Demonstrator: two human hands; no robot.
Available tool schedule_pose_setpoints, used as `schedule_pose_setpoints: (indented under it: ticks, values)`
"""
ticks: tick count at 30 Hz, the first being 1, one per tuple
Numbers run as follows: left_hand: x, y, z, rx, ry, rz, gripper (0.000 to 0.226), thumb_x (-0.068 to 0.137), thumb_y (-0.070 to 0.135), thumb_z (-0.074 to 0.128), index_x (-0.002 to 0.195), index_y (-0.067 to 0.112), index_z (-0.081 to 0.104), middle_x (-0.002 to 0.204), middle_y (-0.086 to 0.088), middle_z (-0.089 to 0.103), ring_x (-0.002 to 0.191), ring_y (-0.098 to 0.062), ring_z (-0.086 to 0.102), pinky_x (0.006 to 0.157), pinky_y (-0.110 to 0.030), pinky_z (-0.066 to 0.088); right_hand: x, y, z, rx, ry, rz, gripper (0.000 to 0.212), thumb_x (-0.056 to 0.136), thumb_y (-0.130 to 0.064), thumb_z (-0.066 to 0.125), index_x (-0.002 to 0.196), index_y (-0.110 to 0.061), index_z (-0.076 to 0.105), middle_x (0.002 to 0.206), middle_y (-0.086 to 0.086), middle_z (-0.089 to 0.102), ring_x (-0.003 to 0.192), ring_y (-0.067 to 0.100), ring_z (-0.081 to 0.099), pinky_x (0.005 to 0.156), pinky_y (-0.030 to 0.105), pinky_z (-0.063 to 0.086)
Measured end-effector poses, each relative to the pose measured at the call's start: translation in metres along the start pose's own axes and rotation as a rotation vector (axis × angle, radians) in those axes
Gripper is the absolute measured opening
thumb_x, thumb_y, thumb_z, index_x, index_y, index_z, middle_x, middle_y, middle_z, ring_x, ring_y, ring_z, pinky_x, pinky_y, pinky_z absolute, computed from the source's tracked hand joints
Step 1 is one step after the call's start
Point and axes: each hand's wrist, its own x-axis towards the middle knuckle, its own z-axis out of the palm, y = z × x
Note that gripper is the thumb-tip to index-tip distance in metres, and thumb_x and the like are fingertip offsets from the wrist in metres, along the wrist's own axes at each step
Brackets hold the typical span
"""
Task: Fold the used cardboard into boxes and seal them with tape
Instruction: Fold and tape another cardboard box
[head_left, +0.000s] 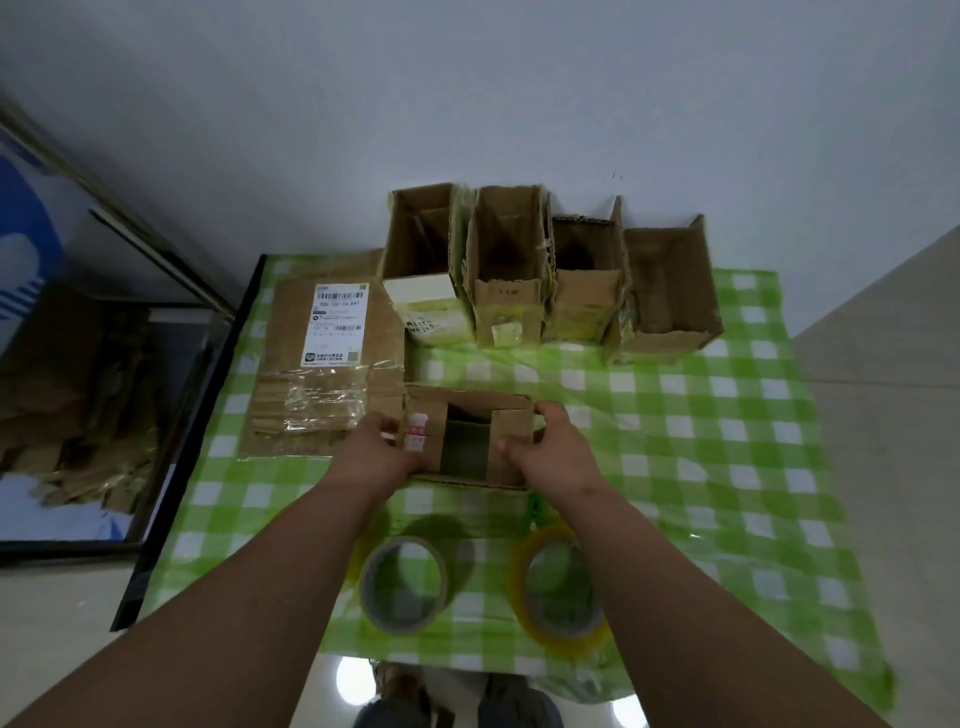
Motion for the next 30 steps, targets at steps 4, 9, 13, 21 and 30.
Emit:
schedule_pose_setpoints:
  ticks: [4, 9, 13, 21, 30]
  values:
    - [0.004, -0.005, -0.001, 0.184, 0.04, 0.293, 0.106, 0.076, 0.007, 0.076, 0.149, 0.054, 0.014, 0.148, -0.007, 0.039, 0.128, -0.029, 0.048, 0.099, -0.041, 0.049, -0.002, 0.001, -0.004, 0.109, -0.03, -0.07, 0.076, 0.092, -0.014, 0.064, 0.15, -0.043, 0.025, 0.133, 0.004, 0.043, 0.089, 0.014, 0.059, 0.075, 0.032, 0.057]
    - [0.005, -0.01, -0.004, 0.227, 0.117, 0.518, 0.069, 0.082, 0.005, 0.069, 0.134, 0.043, 0.043, 0.143, -0.004, 0.039, 0.115, -0.028, 0.056, 0.09, -0.042, 0.053, -0.018, 0.004, -0.016, 0.223, -0.098, -0.172, 0.066, 0.093, -0.004, 0.061, 0.136, -0.05, 0.045, 0.14, -0.009, 0.03, 0.107, 0.002, 0.052, 0.081, 0.018, 0.052]
    - [0.01, -0.011, -0.007, 0.318, 0.091, 0.495, 0.048, 0.084, 0.013, 0.068, 0.125, 0.035, 0.051, 0.126, -0.005, 0.055, 0.096, -0.028, 0.063, 0.081, -0.039, 0.054, -0.028, 0.004, -0.012, 0.3, -0.089, -0.15, 0.036, 0.089, -0.018, 0.07, 0.114, -0.044, 0.061, 0.135, -0.005, 0.038, 0.127, 0.021, 0.047, 0.098, 0.029, 0.047]
    - [0.01, -0.005, -0.027, 0.476, -0.173, 0.507, 0.087, 0.078, 0.074, 0.05, 0.148, 0.023, 0.043, 0.156, 0.003, 0.035, 0.133, -0.02, 0.045, 0.111, -0.038, 0.038, -0.039, 0.003, -0.002, 0.13, -0.193, -0.08, 0.096, 0.074, -0.035, 0.084, 0.153, -0.029, 0.03, 0.151, -0.012, 0.025, 0.138, 0.011, 0.029, 0.118, 0.04, 0.031]
    - [0.016, -0.017, -0.031, 0.388, -0.16, 0.569, 0.058, 0.091, 0.043, 0.064, 0.143, 0.024, 0.05, 0.15, -0.001, 0.042, 0.134, -0.02, 0.044, 0.112, -0.033, 0.036, -0.04, 0.008, 0.022, 0.159, 0.135, -0.085, 0.058, 0.087, -0.016, 0.074, 0.137, -0.035, 0.053, 0.142, -0.004, 0.051, 0.128, 0.019, 0.05, 0.107, 0.042, 0.044]
